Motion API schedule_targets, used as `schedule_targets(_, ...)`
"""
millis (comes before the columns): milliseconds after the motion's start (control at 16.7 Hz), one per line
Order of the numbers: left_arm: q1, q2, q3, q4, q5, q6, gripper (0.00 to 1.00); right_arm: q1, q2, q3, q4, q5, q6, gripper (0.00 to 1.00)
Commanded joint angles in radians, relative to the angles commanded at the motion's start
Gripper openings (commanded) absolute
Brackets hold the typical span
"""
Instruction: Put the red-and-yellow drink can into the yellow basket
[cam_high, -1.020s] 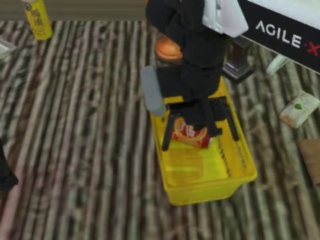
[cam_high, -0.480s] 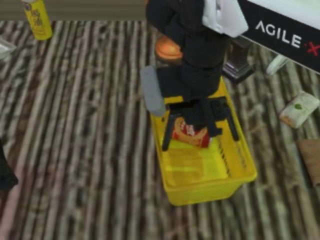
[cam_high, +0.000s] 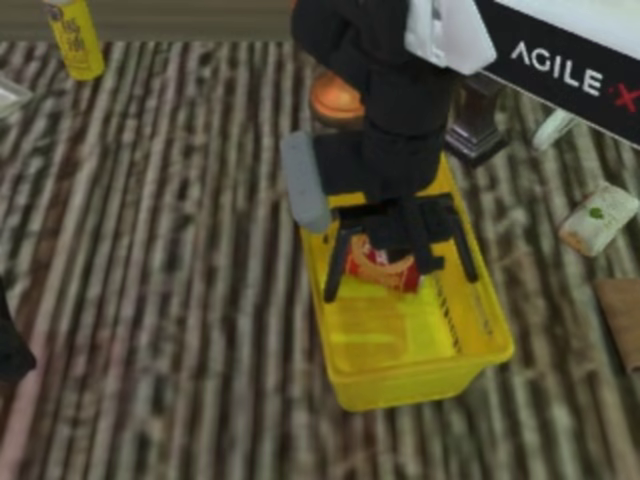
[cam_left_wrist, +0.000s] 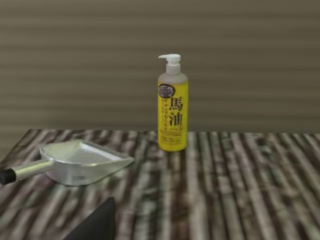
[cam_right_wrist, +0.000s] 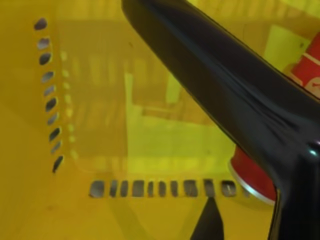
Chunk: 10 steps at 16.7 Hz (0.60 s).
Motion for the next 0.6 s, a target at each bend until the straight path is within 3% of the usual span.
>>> schedule_targets(420,0.0,0.0,0.0,0.0,0.0,0.0,1.0,-0.001,0.002,0.005,-0.004,0.0,-0.001,0.0)
schedule_targets(600,0.0,0.0,0.0,0.0,0.0,0.0,1.0,-0.013,-0.003,0.072,-0.078,0.0,-0.015,0.0)
